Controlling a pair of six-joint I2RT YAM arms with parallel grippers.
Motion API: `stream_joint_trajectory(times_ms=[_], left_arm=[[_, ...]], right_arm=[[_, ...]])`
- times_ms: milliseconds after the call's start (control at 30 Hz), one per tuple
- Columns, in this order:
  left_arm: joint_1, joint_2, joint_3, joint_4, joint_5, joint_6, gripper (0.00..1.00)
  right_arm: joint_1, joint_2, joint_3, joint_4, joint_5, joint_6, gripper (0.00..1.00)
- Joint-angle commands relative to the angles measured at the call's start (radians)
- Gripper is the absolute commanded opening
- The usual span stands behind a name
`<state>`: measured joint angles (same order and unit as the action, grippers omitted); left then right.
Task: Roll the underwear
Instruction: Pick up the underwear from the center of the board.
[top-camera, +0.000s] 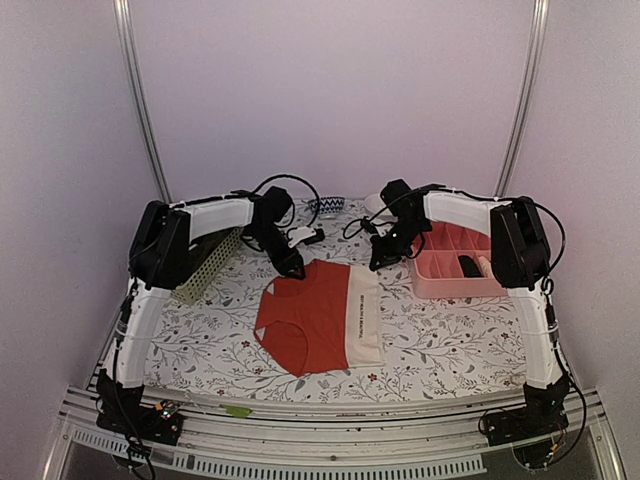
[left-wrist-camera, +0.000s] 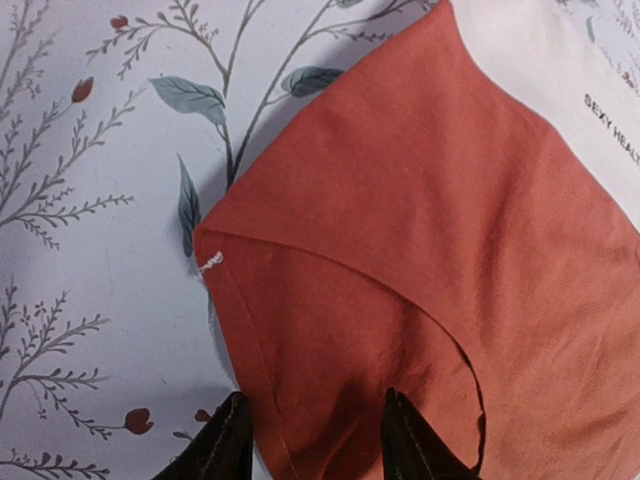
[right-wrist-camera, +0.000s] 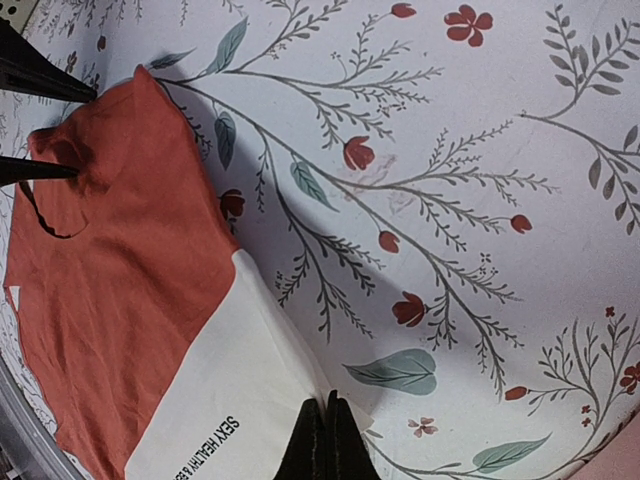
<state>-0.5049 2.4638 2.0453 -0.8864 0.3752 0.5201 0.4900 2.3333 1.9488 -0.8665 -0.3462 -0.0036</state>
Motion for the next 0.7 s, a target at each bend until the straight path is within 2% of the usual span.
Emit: stream_joint_trajectory(times_ms=[0, 133, 233, 567, 667], left_arm=[[-0.042, 0.049, -0.087, -0.047, -0.141, 0.014, 0.42], [-0.057, 0.053, -0.137, -0.035, -0.191, 0.026, 0.41], [-0.057, 0.054, -0.163, -0.049, -0.163, 0.034, 0.36], [-0.057, 0.045, -0.16, -0.077, -0.115, 0.071, 0.0], [-0.056, 0.021, -0.153, -0.062, -0.106, 0.077, 0.0]], right_arm=[[-0.001, -0.029, -0.007, 0.01, 0.006, -0.002, 0.0], [-0.001, -0.029, -0.007, 0.008, 0.008, 0.029, 0.0], [-0.001, -0.029, -0.007, 0.007, 0.009, 0.029, 0.0], [-0.001, -0.026, -0.009, 0.012, 0.0, 0.039, 0.0], [-0.001, -0.028, -0.008, 0.01, 0.0, 0.04, 0.0]])
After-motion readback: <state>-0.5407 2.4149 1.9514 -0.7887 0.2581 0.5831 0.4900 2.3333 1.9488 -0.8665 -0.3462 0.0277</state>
